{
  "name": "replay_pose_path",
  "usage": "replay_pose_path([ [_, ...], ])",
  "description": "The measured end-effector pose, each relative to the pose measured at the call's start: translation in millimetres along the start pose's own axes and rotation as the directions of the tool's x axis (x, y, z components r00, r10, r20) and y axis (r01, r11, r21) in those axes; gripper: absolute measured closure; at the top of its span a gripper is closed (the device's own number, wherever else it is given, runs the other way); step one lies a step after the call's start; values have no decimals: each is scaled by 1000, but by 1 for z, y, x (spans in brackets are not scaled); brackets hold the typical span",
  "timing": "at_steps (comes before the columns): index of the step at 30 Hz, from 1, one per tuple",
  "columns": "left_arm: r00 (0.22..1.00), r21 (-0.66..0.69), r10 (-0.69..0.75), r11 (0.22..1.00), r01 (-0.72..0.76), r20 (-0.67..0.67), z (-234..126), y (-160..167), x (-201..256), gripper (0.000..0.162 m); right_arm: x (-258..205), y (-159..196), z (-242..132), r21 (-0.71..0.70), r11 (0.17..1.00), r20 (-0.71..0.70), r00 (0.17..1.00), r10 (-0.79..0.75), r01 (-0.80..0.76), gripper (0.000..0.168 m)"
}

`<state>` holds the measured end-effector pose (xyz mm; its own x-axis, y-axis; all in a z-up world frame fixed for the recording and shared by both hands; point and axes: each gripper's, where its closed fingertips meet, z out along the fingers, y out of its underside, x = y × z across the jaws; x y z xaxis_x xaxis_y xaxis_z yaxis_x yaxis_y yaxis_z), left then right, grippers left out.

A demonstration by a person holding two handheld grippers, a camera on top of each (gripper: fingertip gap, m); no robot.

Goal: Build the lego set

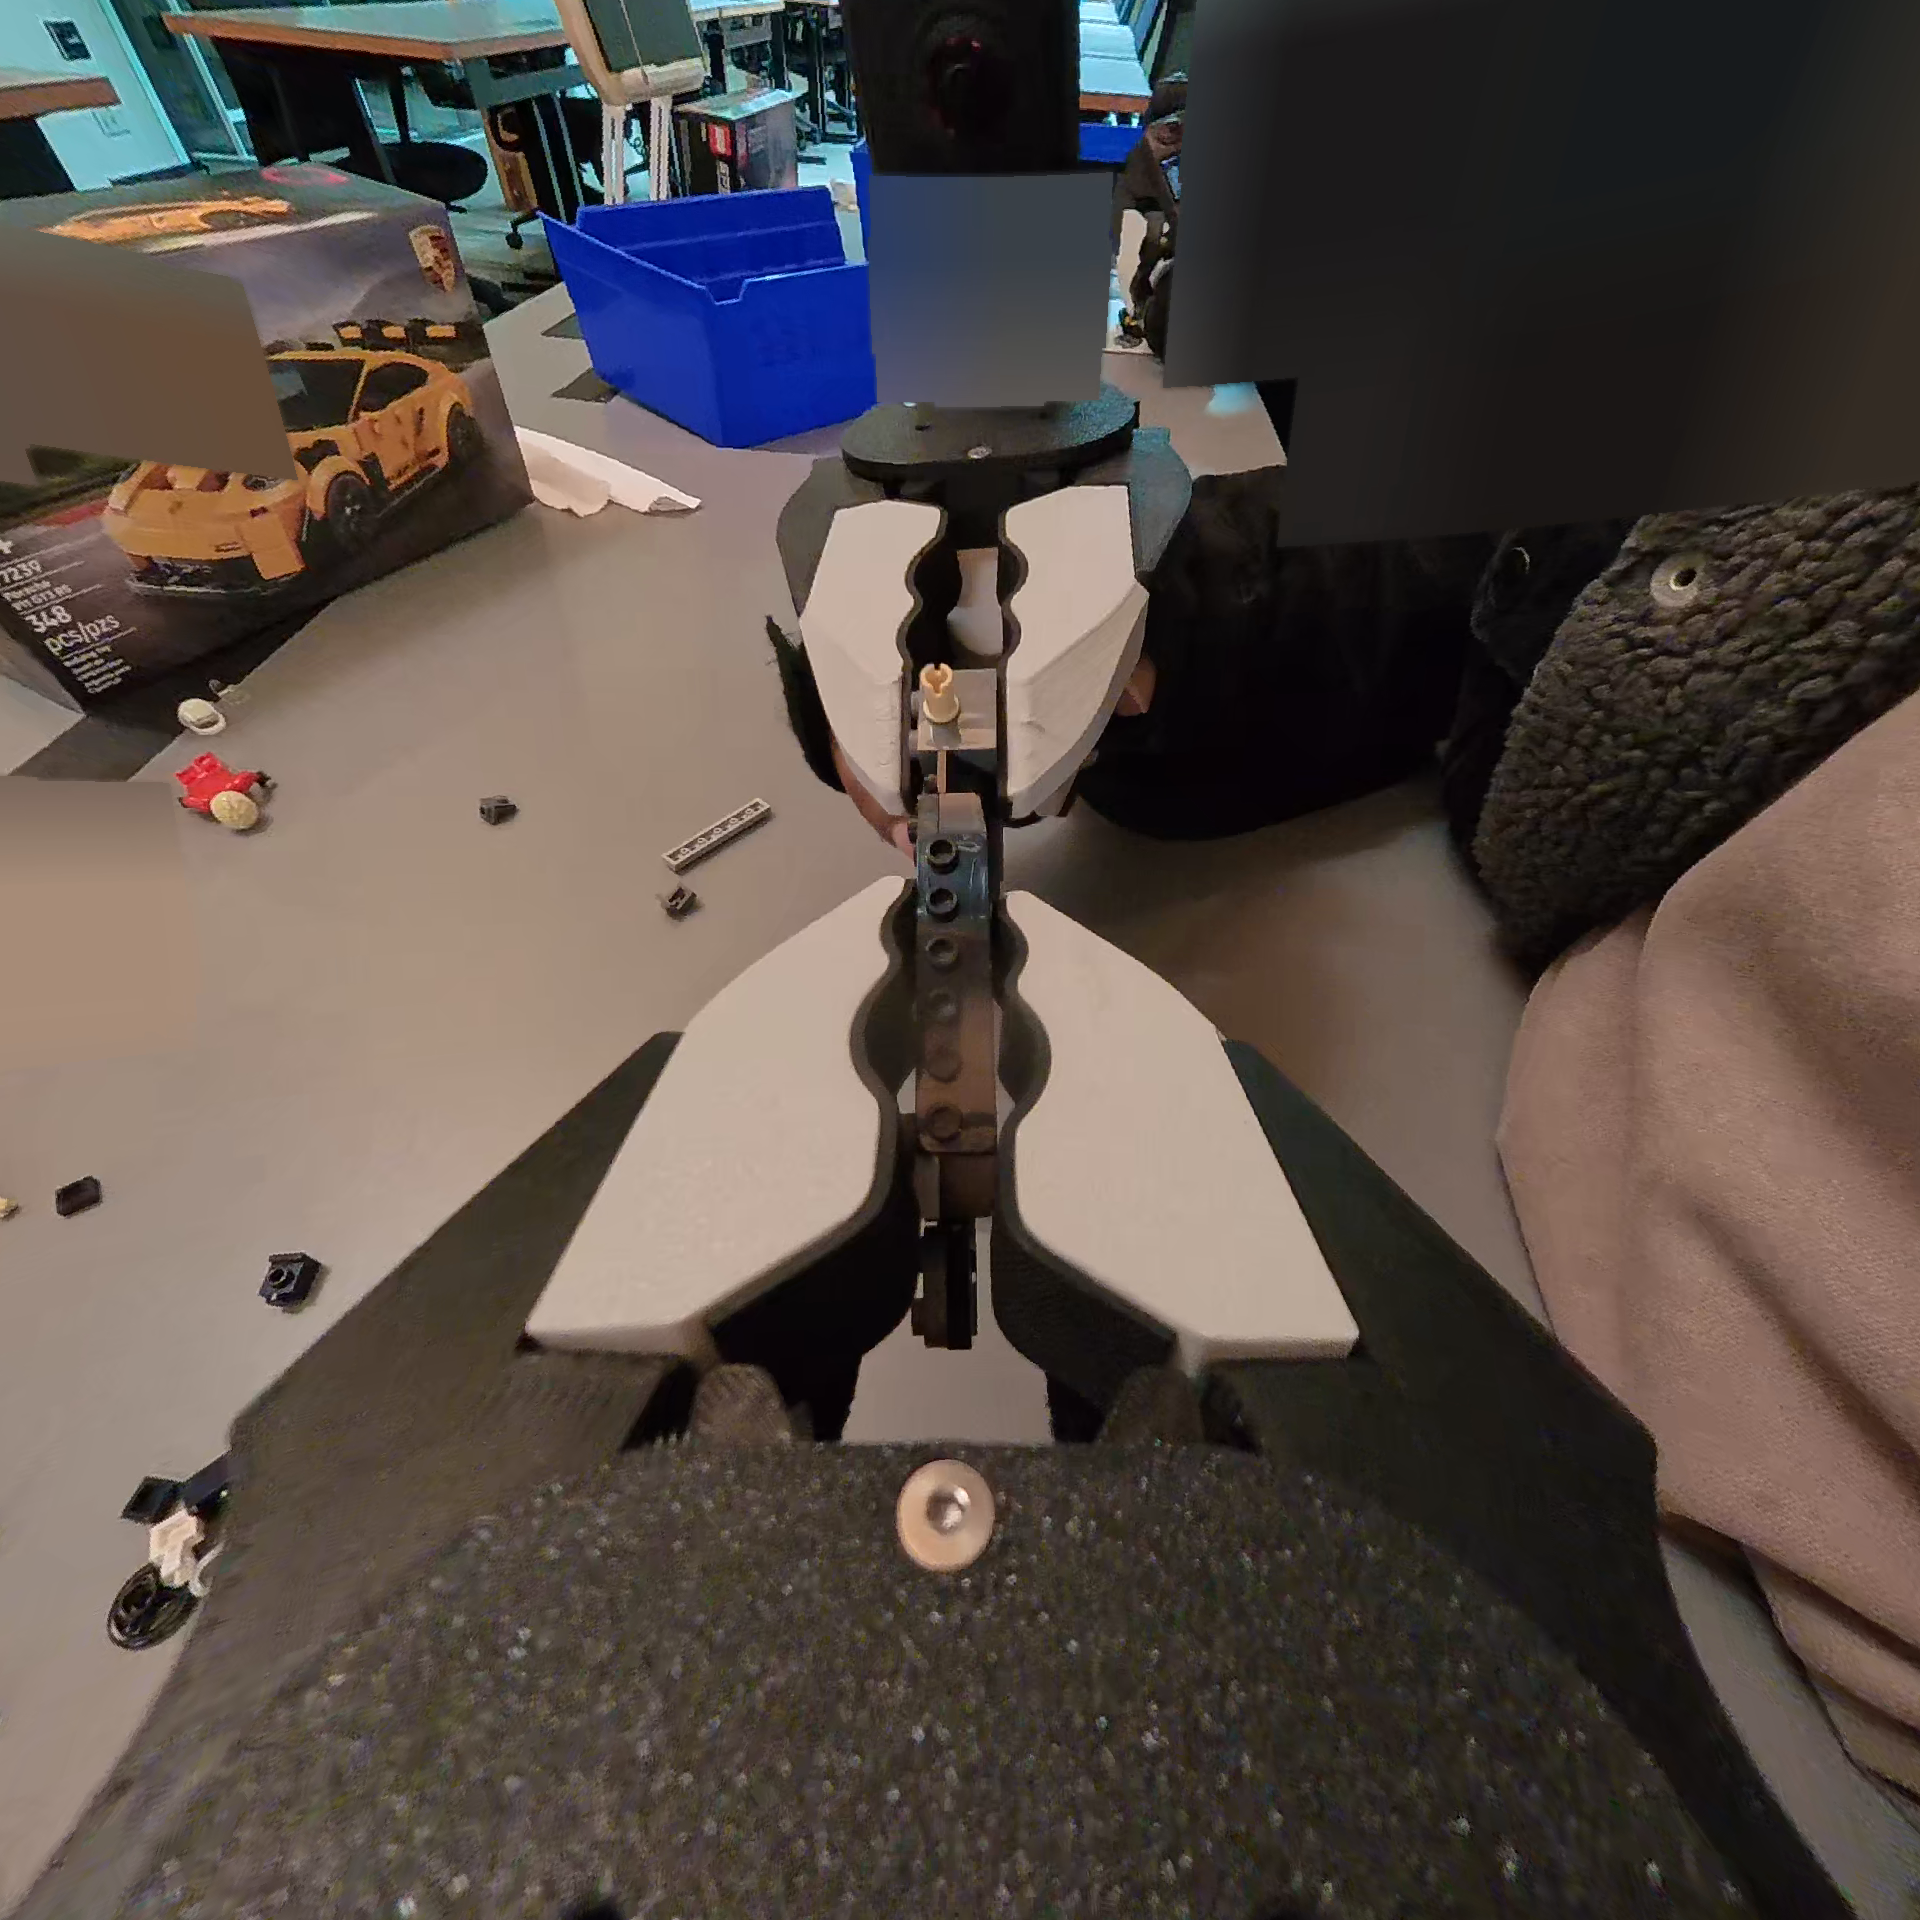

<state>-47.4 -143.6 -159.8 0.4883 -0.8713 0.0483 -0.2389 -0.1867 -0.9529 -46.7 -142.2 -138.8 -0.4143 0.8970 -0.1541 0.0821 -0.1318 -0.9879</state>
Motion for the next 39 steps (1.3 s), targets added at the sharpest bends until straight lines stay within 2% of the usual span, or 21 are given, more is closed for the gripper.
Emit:
replay_pose_path([
  [4, 1000, 10, -12, 1000, 12, -3, 1, 2, -1, 150, 2, 3, 0, -7, 1000, -1, 1000, 13, -13, 155],
  [7, 996, 26, -84, 996, 84, -17, 2, 4, -6, 150, 7, 3, 1, 17, 996, -1, 996, 86, -86, 154],
  [10, 963, 62, -263, 962, 266, -64, 3, 5, -12, 151, 17, -1, -5, 68, 975, 14, 978, 209, -209, 149],
  [12, 915, 91, -393, 912, 400, -90, 0, 8, -21, 150, 26, -4, -15, 95, 948, 39, 953, 301, -303, 142],
  [14, 865, 126, -485, 858, 499, -126, -4, 8, -29, 150, 34, 3, -23, 73, 942, 7, 945, 328, -327, 141],
  [19, 840, 139, -520, 830, 540, -157, -4, 7, -30, 150, 29, 25, -8, -49, 950, -21, 951, 308, -309, 135],
  [20, 837, 141, -520, 828, 543, -168, -4, 6, -29, 150, 28, 28, -4, -64, 950, -23, 952, 304, -305, 136],
  [22, 835, 145, -520, 826, 545, -181, -3, 5, -27, 150, 25, 27, -1, -52, 954, -12, 955, 296, -296, 151],
  [23, 835, 148, -515, 826, 543, -191, -4, 3, -26, 151, 23, 24, -1, -42, 958, -6, 959, 284, -284, 152],
  [28, 923, 184, -354, 907, 378, -151, -7, -6, -19, 150, 17, 16, 0, -32, 988, -22, 989, 147, -148, 152],
  [33, 974, 205, -206, 954, 220, -90, -12, -10, -16, 148, 13, 10, -4, -46, 999, -57, 998, -29, 27, 153],
  [36, 998, 177, -62, 982, 64, -18, -12, -8, -14, 148, 11, 10, -6, -62, 986, -75, 985, -156, 152, 153],
  [39, 989, 132, 123, 982, -133, 77, -10, -9, -10, 150, 11, 12, -8, -86, 969, -82, 967, -240, 233, 153],
])
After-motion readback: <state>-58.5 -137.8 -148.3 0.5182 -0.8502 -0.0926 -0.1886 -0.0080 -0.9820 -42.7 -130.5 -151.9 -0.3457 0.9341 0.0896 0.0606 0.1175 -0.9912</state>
